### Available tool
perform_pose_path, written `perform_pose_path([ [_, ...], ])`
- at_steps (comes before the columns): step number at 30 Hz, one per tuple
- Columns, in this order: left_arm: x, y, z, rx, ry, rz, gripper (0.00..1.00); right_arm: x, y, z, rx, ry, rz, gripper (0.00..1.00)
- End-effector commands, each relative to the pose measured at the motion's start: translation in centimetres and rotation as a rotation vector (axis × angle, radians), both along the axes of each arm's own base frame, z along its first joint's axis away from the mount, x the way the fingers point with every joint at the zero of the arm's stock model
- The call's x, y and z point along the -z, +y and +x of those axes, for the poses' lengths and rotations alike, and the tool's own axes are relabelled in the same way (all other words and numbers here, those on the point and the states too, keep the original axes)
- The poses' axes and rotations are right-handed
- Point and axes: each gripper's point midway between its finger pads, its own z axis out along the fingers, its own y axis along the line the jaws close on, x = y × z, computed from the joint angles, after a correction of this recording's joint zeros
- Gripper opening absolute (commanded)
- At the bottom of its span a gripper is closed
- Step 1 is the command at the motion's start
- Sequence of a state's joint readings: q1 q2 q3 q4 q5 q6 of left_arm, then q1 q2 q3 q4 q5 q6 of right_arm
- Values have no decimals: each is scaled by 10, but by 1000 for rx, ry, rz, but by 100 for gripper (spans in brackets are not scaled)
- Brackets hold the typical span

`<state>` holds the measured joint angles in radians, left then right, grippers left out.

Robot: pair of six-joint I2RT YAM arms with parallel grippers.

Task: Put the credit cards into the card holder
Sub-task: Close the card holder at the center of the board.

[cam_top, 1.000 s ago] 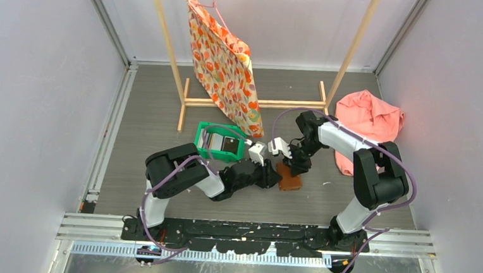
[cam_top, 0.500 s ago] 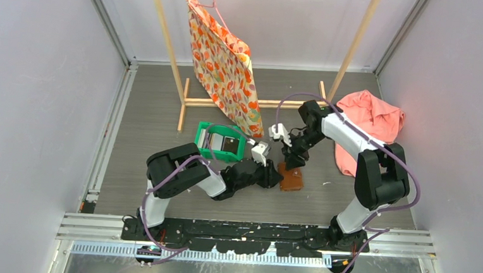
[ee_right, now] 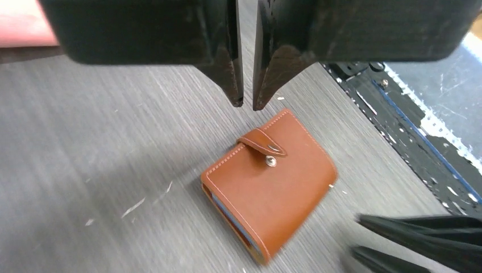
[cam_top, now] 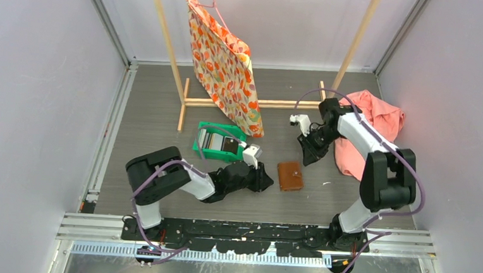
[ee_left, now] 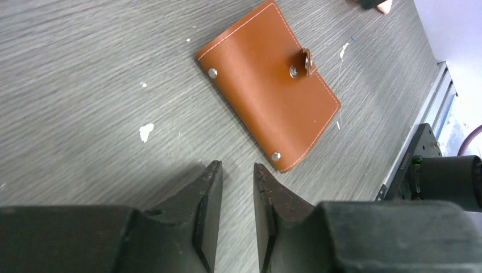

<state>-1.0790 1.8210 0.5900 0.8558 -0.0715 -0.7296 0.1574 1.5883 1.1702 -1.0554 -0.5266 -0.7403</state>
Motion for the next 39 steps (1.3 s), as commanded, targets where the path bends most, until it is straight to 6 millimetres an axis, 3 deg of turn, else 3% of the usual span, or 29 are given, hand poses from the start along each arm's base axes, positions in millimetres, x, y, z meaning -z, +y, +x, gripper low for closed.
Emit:
perform_pose_path([
  [1, -9, 16, -9, -65, 71, 1, 23, 48, -27, -11, 95, 159, -228, 15],
  [4, 3, 22, -22, -87, 107, 81, 16, 61, -22, -2, 108, 145, -283, 14],
  [8, 25, 15, -31, -95, 142, 165, 15, 76, -2, 10, 94, 123, -346, 14],
  [11, 36, 4, -32, -94, 146, 184, 15, 77, 32, 12, 43, 159, -278, 14],
  [13, 34, -7, -26, -85, 121, 167, 15, 68, 60, 10, -10, 185, -187, 15],
  [16, 16, -34, -16, -47, 49, 120, 16, 57, 94, 5, -86, 244, -72, 16],
  [18, 3, -47, -12, -31, 15, 99, 16, 52, 93, 13, -65, 221, -95, 16],
  [19, -3, -49, -12, -30, -1, 90, 16, 50, 81, 25, -36, 160, -141, 17],
  [22, -20, -36, -24, -30, -63, 73, 18, 17, 41, 52, 87, 15, -118, 26],
  [24, -33, -24, -34, -10, -103, 62, 20, -16, 21, 55, 90, -92, -68, 31],
  [27, -59, -4, -46, 31, -172, 42, 24, -46, 18, 38, -12, -215, 40, 42],
  [29, -75, 15, -45, 41, -253, 70, 30, -64, 29, 13, -168, -340, 158, 62],
  [31, -83, 39, -36, 23, -353, 155, 55, -60, 42, -15, -371, -446, 273, 94],
  [32, -86, 48, -30, 14, -396, 188, 67, -52, 46, -21, -438, -491, 300, 99],
  [34, -86, 62, -20, 18, -441, 216, 78, -34, 50, -23, -528, -516, 297, 100],
  [36, -82, 69, -12, 33, -433, 211, 77, -22, 51, -27, -652, -480, 278, 93],
  [39, -73, 76, -1, -7, -396, 177, 71, -9, 60, -12, -683, -521, 264, 83],
])
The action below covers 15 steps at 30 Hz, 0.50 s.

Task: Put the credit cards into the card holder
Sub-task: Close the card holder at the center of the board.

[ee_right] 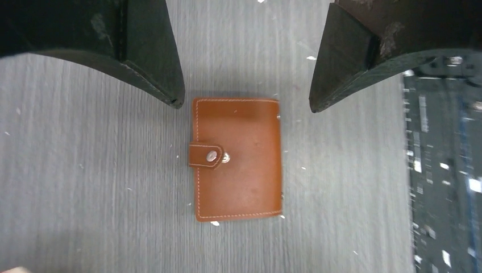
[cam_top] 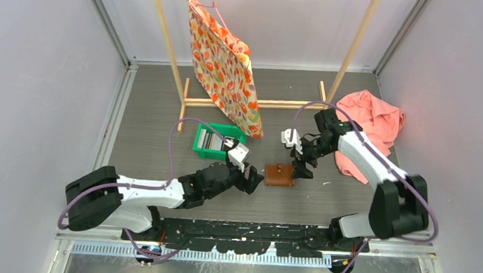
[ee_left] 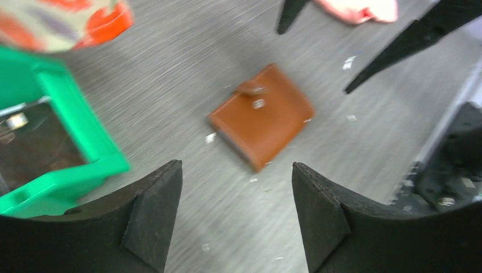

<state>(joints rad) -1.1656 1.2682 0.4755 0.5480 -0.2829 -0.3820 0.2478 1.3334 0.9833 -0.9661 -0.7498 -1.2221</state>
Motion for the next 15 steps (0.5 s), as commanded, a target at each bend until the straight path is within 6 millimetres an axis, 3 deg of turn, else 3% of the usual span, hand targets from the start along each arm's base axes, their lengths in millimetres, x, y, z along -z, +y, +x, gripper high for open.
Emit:
perform_pose_path([
  [1, 30, 18, 15, -18, -16, 54, 68, 22, 18, 25, -166, -171, 13, 83],
  [5, 42, 11, 21, -35, -2, 2, 62, 38, 32, 40, -202, -211, -34, 77],
  [15, 60, 8, 24, -32, -25, -65, 60, 64, 39, 43, -184, -145, -115, 58],
])
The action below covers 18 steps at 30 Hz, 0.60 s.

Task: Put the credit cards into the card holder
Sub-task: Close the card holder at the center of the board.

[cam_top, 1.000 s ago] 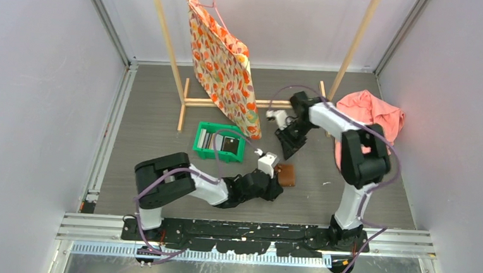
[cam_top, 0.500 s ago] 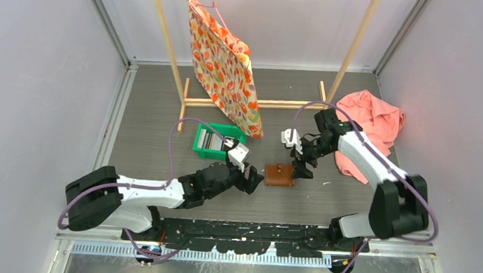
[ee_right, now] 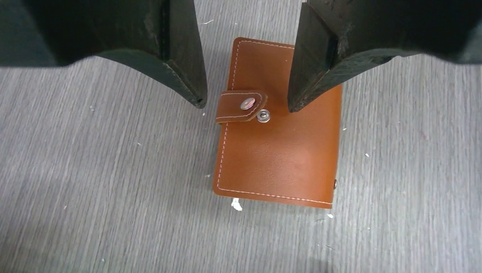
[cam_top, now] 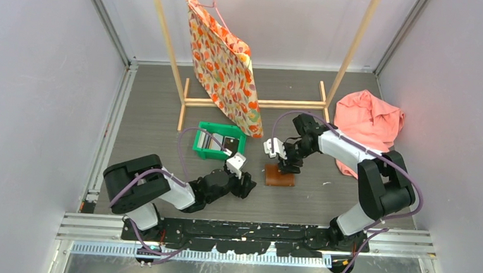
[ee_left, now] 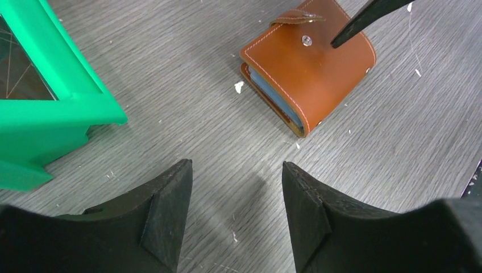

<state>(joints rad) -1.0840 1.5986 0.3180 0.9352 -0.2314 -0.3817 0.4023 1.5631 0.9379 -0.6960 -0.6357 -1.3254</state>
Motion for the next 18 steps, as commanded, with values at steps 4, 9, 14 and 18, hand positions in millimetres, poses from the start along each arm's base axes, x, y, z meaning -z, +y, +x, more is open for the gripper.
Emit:
perform_pose_path([
  [4, -35, -13, 9, 1, -80, -145, 60, -5, 6, 15, 17, -33, -10, 48],
  [9, -33, -15, 8, 10, -76, -143, 60, -10, 7, 14, 14, -24, -3, 38],
  [14, -29, -19, 9, 17, -65, -133, 60, -15, 9, 12, 14, -23, 13, 35],
  [18, -28, -23, 9, 27, -58, -133, 59, -14, 9, 11, 11, -10, 11, 33],
])
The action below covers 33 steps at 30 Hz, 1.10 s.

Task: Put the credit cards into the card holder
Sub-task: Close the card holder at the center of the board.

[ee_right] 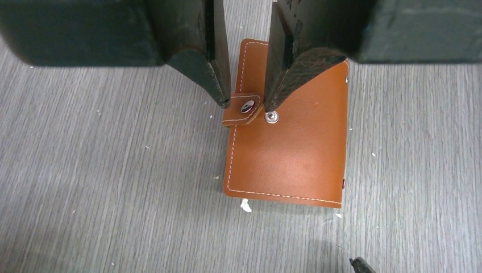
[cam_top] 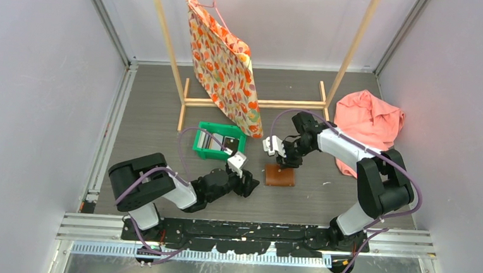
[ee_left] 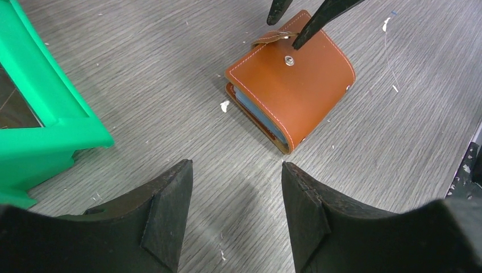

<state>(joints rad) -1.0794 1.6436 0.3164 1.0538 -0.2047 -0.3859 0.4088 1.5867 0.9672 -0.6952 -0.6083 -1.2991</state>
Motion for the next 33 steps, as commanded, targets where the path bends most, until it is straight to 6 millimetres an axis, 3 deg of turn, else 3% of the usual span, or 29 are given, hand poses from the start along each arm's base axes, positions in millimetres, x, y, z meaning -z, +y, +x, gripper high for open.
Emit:
perform_pose_path([
  [1, -17, -14, 6, 9, -33, -62, 59, -14, 8, 2, -11, -5, 36, 33],
  [7, -15, -18, 7, 18, -25, -57, 59, -17, 10, -2, -22, 7, 48, 39],
  [17, -13, -19, 6, 23, -22, -56, 59, -21, 13, 1, 12, 18, 65, 37],
  [25, -12, -20, 6, 26, -20, -53, 59, -21, 14, 4, 33, 25, 65, 29],
  [33, -17, -27, 6, 38, -10, -66, 58, -22, 13, 1, 18, 46, 54, 14],
])
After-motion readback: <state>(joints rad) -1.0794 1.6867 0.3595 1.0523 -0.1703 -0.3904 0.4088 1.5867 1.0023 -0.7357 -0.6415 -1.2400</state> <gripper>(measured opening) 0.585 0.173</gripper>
